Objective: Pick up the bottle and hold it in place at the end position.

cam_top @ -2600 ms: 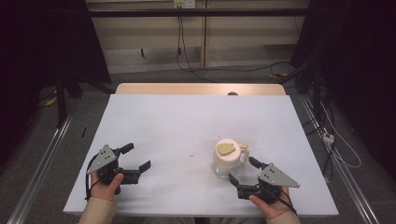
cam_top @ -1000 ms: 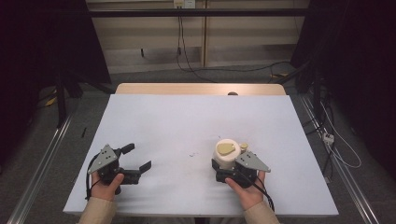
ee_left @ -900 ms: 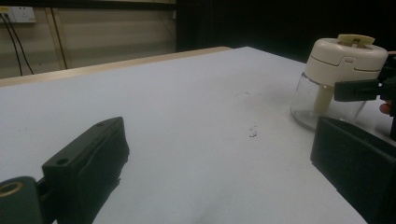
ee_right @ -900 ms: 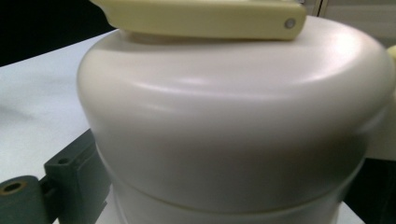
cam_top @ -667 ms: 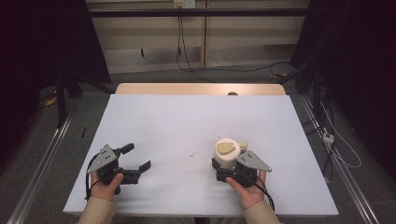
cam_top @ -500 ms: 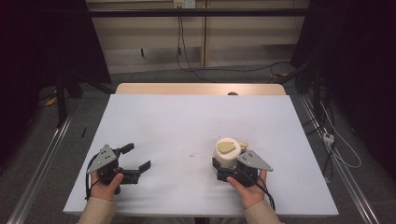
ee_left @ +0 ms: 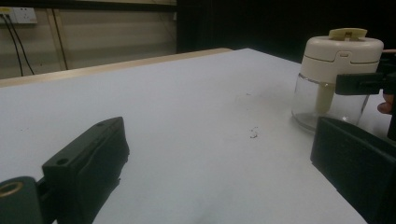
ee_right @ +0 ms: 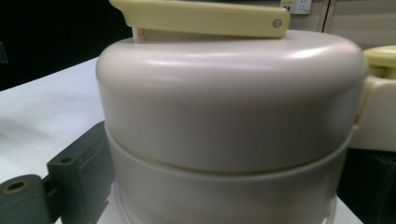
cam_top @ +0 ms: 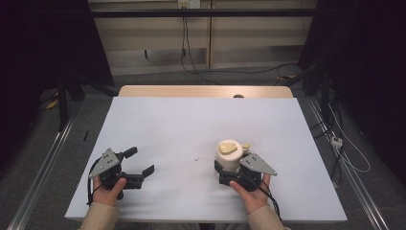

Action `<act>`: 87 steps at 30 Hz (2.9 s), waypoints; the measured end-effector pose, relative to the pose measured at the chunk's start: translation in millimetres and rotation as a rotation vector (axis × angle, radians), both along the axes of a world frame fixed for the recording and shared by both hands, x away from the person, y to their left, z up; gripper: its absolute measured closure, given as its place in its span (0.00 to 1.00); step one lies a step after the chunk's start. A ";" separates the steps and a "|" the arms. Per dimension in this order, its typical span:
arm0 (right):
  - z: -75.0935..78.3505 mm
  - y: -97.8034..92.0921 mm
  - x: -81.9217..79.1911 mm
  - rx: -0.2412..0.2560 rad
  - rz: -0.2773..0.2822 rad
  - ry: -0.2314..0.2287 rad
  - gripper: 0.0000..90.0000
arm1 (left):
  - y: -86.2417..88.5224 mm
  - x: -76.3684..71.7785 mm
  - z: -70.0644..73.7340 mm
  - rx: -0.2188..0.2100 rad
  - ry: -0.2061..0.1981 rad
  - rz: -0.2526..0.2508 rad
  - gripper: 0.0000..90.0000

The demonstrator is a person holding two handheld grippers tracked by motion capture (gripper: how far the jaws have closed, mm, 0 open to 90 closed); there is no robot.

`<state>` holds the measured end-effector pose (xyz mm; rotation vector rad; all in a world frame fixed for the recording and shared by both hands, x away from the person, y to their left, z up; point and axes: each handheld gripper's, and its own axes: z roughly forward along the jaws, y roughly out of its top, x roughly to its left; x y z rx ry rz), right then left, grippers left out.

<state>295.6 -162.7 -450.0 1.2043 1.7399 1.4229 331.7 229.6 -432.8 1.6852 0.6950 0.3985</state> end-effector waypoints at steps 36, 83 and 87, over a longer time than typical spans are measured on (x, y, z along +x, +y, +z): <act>10.3 22.4 23.8 -0.006 0.036 -0.011 0.08 | 4.2 -0.3 0.3 -0.006 -0.005 0.004 0.04; 13.0 42.8 77.9 0.013 0.054 -0.039 0.08 | 1.9 0.1 -3.1 -0.011 0.015 0.002 0.04; 10.7 44.2 84.7 0.016 0.049 -0.041 0.08 | 1.4 -0.1 -3.4 -0.013 0.017 0.002 0.04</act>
